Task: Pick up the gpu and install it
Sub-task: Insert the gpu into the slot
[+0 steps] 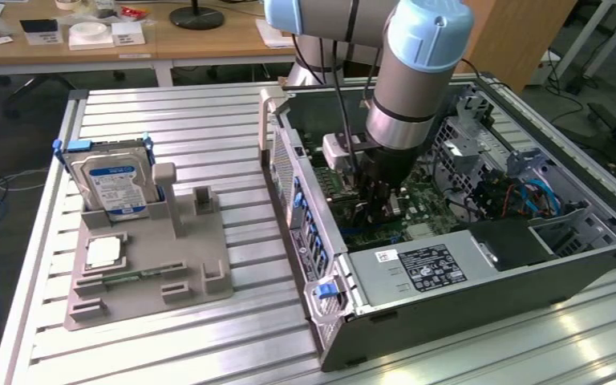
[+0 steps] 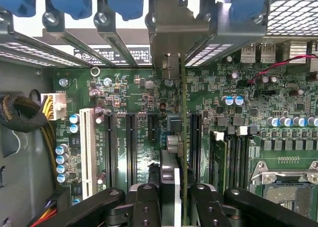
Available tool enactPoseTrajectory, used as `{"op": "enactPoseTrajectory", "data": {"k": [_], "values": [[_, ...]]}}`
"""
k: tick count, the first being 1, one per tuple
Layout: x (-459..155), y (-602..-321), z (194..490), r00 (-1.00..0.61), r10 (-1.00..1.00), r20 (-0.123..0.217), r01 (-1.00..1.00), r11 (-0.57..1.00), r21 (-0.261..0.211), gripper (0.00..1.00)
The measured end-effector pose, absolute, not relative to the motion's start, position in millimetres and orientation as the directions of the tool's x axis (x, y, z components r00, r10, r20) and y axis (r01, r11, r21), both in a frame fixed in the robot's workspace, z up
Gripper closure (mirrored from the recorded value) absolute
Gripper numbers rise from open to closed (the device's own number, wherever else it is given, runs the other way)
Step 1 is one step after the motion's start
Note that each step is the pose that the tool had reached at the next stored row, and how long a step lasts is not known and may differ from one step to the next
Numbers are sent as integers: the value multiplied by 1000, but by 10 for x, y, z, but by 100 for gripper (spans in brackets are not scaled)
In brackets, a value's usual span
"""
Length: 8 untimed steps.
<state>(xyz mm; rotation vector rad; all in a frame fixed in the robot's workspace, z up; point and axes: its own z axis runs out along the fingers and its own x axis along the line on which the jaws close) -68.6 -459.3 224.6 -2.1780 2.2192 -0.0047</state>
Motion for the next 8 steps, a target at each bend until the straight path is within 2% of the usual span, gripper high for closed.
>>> {"op": "enactPoseTrajectory", "data": {"k": [8], "values": [[-685, -4593, 2266, -18, -1000, -21, -1000, 19, -24, 72]]}}
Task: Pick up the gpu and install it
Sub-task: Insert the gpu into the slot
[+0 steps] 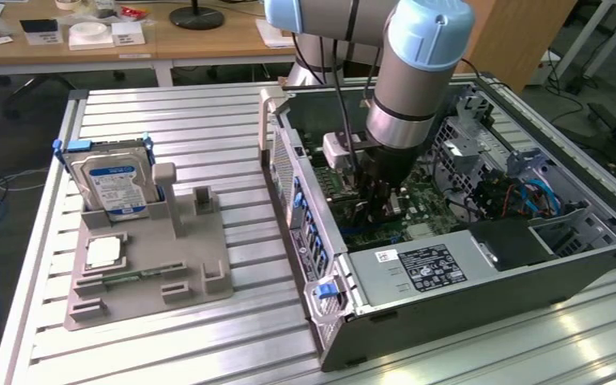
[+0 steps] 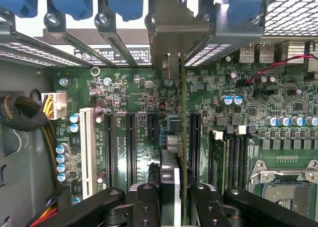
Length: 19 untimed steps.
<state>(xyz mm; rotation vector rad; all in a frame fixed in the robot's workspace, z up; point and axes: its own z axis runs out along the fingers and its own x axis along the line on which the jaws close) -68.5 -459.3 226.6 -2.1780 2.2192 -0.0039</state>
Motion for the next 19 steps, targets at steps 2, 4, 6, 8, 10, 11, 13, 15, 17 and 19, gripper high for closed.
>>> {"op": "enactPoseTrajectory", "data": {"k": [2, 4, 6, 8, 10, 11, 13, 15, 17, 19], "values": [[-685, -4593, 2266, -18, -1000, -21, -1000, 19, -24, 72], [-685, -4593, 2265, -19, -1000, -21, -1000, 19, -24, 72], [-679, -4592, 2261, -19, -1000, -21, -1000, 19, -24, 72], [-676, -4592, 2257, -19, -1000, -21, -1000, 19, -23, 72], [-675, -4591, 2254, -19, -1000, -21, -1000, 19, -23, 72], [-674, -4589, 2252, -19, -1000, -21, -1000, 19, -23, 72], [-675, -4579, 2249, -19, -1000, -21, -1000, 19, -23, 72], [-674, -4569, 2248, -19, -1000, -21, -1000, 19, -23, 72], [-674, -4567, 2247, -18, -1000, -21, -1000, 19, -23, 72], [-687, -4567, 2231, -18, -1000, -21, -1000, 19, -23, 72]]}}
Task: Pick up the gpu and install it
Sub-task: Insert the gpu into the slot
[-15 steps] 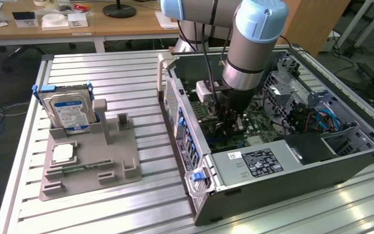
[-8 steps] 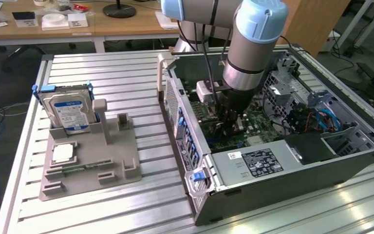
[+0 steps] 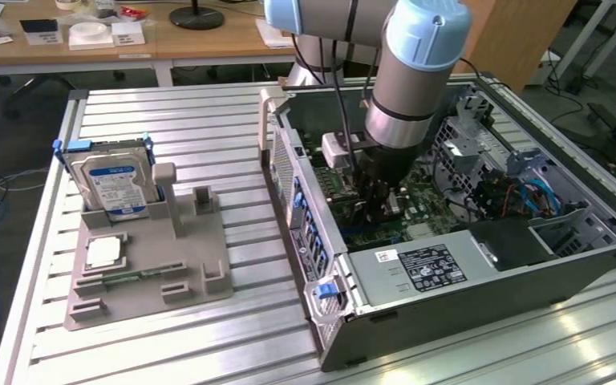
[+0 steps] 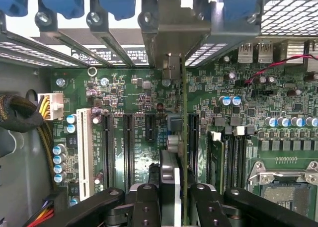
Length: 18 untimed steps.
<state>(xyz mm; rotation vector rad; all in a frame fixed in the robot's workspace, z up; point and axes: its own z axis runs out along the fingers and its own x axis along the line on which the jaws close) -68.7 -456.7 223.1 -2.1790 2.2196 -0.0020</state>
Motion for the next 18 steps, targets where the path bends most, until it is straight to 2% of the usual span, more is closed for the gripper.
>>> {"op": "enactPoseTrajectory", "data": {"k": [18], "values": [[-659, -4567, 2260, -20, -1000, -22, -1000, 20, -22, 72]]}}
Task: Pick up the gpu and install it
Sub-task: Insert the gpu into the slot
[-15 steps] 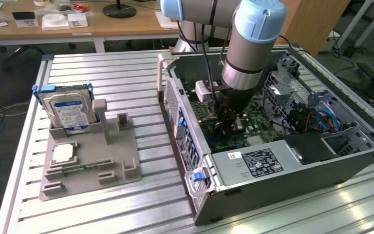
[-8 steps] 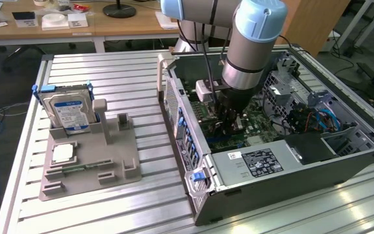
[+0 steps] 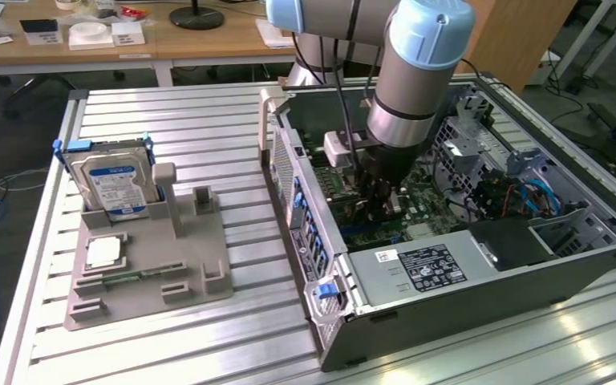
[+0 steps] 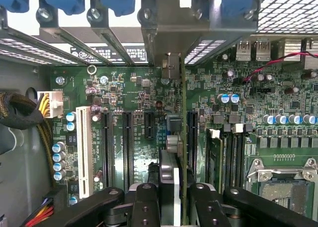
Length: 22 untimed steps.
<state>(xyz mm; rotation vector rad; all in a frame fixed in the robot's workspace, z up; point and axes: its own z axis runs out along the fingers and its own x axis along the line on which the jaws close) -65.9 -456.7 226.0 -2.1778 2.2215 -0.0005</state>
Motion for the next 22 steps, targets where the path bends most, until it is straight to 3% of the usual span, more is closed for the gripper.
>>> {"op": "enactPoseTrajectory", "data": {"k": [22], "values": [[-676, -4584, 2259, -29, -999, -22, -999, 30, -22, 72]]}}
